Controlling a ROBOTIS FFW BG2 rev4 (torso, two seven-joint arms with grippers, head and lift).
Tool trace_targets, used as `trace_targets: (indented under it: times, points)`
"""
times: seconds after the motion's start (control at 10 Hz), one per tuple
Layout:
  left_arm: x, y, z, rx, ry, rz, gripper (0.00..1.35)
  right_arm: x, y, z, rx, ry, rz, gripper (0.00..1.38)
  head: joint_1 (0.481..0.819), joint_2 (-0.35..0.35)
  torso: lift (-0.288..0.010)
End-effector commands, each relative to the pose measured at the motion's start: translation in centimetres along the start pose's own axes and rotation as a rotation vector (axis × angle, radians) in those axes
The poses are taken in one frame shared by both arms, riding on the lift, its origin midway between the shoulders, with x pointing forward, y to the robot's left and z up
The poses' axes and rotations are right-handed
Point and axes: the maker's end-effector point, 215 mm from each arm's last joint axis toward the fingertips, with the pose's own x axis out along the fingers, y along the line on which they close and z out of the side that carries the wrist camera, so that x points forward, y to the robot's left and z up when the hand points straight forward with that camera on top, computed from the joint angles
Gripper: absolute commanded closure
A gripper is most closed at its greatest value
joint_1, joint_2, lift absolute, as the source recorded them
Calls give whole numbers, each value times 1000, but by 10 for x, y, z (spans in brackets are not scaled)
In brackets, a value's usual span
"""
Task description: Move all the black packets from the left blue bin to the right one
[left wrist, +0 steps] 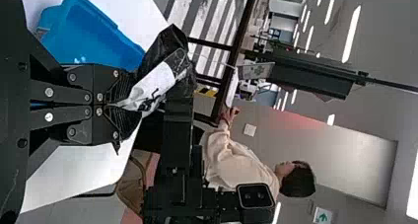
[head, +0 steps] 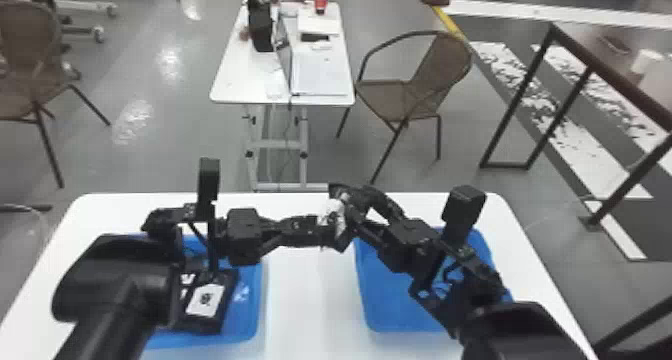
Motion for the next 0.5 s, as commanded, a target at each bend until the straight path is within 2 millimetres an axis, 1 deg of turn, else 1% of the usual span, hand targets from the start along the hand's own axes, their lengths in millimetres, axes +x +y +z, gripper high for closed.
trace_targets:
  times: [0.0,0.1,0.3,0.4]
  points:
    - [-6,3,-3,-2,2,12,1194,-1,4,3,14,-13,15,1230,695,-123,0]
    - [-7,5,-3,2,2,20,1194,-1,6,3,44,-20,28,1279,695,-116,0]
    - [-10,8,-1,7,-4,34,1194,-1,11,-9,127,-11,67,1279,695,-108,0]
    - [-11,9,-2,9,-3,36,1194,-1,10,-12,144,-10,64,1029,695,-102,0]
